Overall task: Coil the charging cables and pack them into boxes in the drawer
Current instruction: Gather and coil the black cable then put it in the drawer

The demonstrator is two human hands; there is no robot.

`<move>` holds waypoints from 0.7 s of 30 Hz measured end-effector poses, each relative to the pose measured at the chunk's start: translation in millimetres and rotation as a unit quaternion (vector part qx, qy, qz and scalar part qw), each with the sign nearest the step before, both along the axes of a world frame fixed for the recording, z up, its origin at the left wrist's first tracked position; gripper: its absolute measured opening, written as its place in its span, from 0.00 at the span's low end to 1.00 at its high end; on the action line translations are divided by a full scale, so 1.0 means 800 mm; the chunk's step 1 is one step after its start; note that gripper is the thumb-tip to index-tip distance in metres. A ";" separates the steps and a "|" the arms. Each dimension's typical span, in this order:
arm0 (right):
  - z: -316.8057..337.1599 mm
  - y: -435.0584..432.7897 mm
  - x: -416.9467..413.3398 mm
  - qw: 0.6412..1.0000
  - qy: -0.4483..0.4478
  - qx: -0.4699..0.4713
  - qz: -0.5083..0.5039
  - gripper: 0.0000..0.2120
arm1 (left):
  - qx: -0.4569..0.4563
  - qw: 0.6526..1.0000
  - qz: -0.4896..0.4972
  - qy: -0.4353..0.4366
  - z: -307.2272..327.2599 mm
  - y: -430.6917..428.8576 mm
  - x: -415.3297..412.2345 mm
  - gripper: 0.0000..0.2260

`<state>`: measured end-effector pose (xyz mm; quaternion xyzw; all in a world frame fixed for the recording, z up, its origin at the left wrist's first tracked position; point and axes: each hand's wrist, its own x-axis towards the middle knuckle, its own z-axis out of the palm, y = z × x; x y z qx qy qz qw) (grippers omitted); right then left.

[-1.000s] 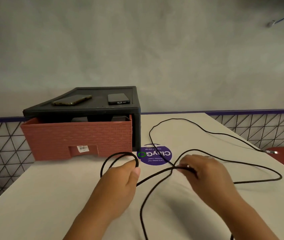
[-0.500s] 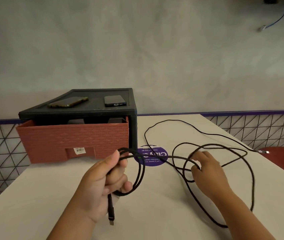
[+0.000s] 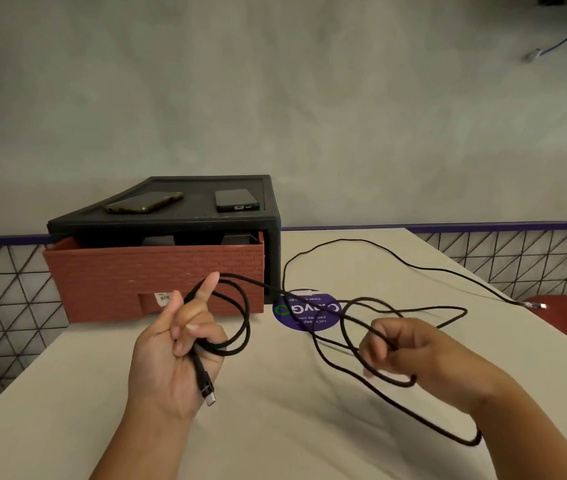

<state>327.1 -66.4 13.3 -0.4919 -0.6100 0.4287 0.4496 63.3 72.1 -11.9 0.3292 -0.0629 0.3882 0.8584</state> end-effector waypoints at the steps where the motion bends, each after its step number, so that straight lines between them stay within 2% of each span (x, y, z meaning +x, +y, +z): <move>1: -0.001 0.001 0.003 0.999 0.016 0.010 -0.027 0.07 | 0.004 1.000 0.028 0.005 0.000 0.004 -0.003 0.19; 3: -0.002 0.003 0.011 0.993 0.048 0.027 -0.104 0.07 | -0.016 0.998 0.065 0.008 0.008 0.001 -0.005 0.19; 5: -0.005 0.007 0.022 0.977 0.091 0.047 -0.189 0.12 | -0.075 0.993 0.066 -0.063 0.015 0.000 0.001 0.26; 6: -0.007 0.009 0.029 0.964 0.118 0.056 -0.230 0.14 | -0.145 0.980 0.104 -0.087 0.017 0.004 -0.005 0.32; 8: -0.010 0.008 0.044 0.941 0.168 0.064 -0.288 0.18 | -0.176 0.958 0.195 -0.117 0.027 0.005 -0.017 0.38; 12: -0.016 0.005 0.062 0.900 0.245 0.063 -0.356 0.17 | -0.207 0.938 0.269 -0.070 0.027 0.006 -0.020 0.33; 15: -0.017 0.002 0.073 0.861 0.305 0.067 -0.402 0.17 | -0.205 0.937 0.266 -0.098 0.025 0.004 -0.021 0.38; 16: -0.017 0.000 0.077 0.845 0.337 0.071 -0.409 0.17 | -0.205 0.936 0.265 -0.110 0.026 0.003 -0.023 0.35; 19: -0.017 -0.006 0.090 0.807 0.398 0.081 -0.430 0.16 | -0.251 0.919 0.279 -0.121 0.024 0.012 -0.034 0.18; 21: -0.019 -0.007 0.094 0.799 0.391 0.087 -0.448 0.15 | -0.273 0.908 0.294 -0.120 0.023 0.015 -0.040 0.18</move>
